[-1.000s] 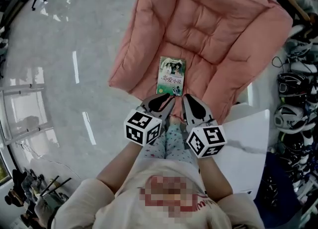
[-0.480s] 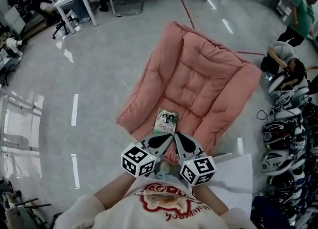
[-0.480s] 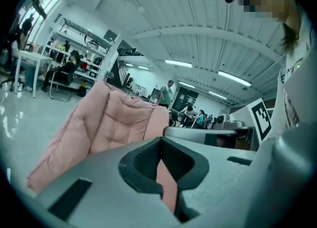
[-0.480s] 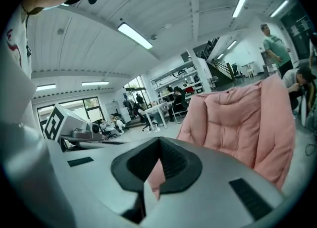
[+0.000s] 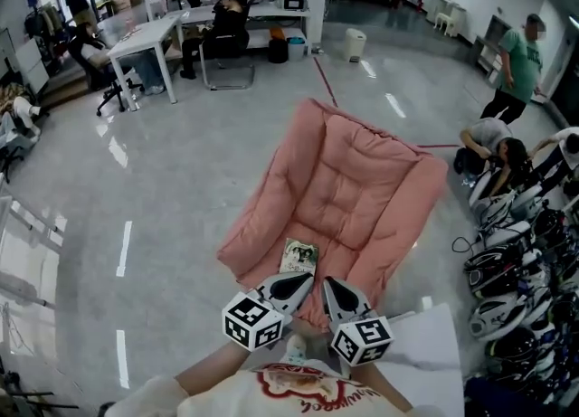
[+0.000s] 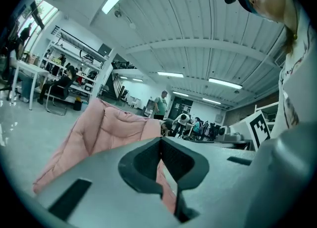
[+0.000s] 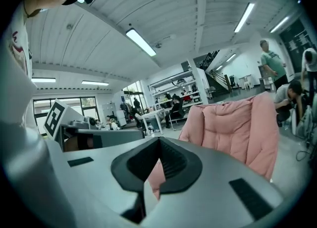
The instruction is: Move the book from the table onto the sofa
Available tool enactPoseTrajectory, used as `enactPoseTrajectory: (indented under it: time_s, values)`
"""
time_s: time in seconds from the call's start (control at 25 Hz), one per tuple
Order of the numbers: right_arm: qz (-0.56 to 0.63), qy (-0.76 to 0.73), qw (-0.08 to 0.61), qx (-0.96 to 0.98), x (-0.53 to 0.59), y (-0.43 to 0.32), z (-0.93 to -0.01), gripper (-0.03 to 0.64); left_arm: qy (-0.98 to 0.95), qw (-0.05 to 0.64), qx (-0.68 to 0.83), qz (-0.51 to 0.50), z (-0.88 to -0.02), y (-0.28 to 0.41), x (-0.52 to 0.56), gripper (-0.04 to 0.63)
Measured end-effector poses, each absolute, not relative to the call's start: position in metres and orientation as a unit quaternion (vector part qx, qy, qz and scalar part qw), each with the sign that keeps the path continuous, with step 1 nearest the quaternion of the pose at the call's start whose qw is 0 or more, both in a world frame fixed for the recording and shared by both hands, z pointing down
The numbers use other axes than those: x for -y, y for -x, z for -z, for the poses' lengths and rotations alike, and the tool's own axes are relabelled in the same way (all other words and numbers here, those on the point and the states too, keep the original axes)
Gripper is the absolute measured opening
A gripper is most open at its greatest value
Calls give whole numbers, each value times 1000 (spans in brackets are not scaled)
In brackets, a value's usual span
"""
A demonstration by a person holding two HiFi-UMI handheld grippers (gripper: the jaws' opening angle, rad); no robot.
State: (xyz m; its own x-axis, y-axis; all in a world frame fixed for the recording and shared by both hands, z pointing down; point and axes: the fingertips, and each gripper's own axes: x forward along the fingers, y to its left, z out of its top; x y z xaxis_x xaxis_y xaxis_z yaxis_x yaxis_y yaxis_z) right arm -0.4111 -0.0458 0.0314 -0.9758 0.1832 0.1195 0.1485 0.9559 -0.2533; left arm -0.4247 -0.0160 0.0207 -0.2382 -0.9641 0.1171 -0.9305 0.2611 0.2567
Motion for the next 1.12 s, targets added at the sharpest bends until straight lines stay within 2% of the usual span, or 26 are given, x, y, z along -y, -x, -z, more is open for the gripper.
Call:
enactPoseTrajectory:
  time_s: [0.6, 0.92, 1.12]
  values:
    - [-150, 25, 31, 988, -145, 237, -43, 0, -628, 139, 764, 50, -43, 259, -183, 5]
    - [-156, -7, 24, 987, -163, 174, -42, 0, -653, 130, 745, 37, -40, 196, -204, 5]
    - [-152, -23, -7, 988, -162, 139, -31, 0, -672, 139, 726, 44, -42, 166, -198, 5]
